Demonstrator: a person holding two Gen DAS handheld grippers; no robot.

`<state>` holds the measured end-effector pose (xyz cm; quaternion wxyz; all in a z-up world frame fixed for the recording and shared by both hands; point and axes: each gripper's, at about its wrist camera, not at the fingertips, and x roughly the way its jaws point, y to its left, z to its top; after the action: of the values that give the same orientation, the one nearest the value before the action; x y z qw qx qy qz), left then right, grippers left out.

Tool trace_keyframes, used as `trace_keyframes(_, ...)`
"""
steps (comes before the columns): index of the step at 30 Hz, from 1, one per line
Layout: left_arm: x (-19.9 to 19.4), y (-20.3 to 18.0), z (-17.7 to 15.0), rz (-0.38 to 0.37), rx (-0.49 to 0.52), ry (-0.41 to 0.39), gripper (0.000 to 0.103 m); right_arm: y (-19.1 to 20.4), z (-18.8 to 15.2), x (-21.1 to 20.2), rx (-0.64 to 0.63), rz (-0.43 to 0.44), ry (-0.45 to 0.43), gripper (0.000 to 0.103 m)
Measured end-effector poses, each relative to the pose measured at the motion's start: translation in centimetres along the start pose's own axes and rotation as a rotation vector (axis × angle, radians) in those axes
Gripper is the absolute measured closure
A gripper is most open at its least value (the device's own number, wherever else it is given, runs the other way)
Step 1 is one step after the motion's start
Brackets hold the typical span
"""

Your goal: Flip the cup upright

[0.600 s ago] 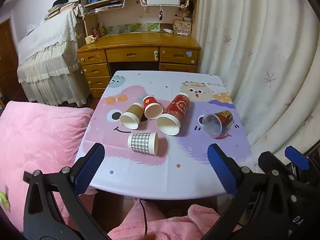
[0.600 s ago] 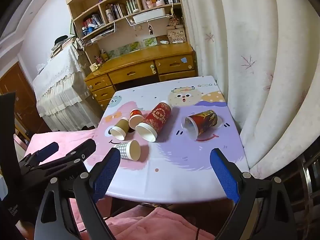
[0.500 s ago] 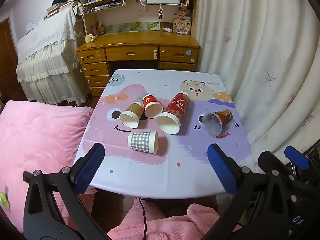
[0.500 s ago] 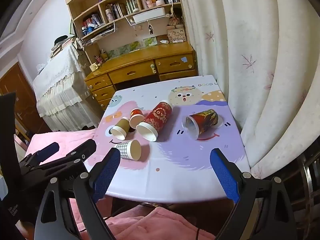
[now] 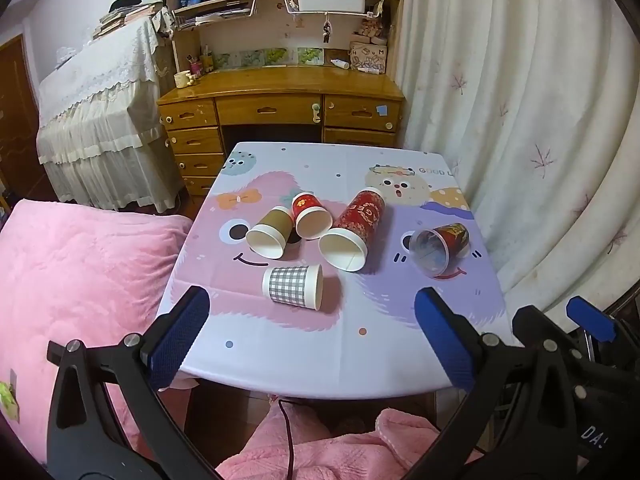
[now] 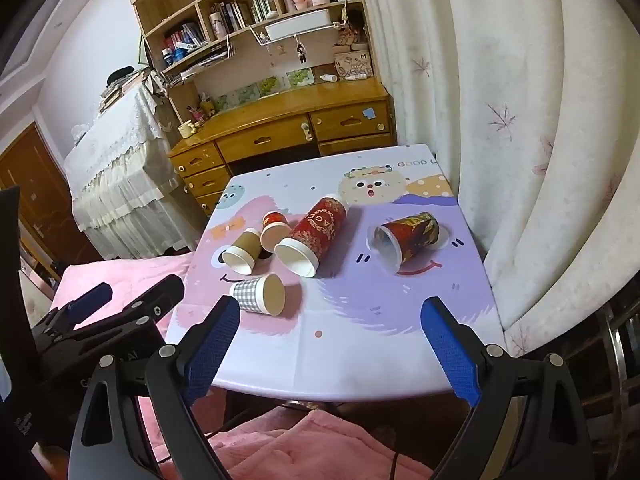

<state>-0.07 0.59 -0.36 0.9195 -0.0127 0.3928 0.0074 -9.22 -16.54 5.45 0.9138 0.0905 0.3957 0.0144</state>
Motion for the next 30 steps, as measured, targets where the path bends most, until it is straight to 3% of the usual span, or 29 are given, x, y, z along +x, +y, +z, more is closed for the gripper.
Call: trace_keyframes(30, -1.9, -0.7, 0.8, 0.012, -0.012, -0.024, 0.001, -0.9, -0.1, 0.1, -0.001, -0.006, 0.01, 0.01)
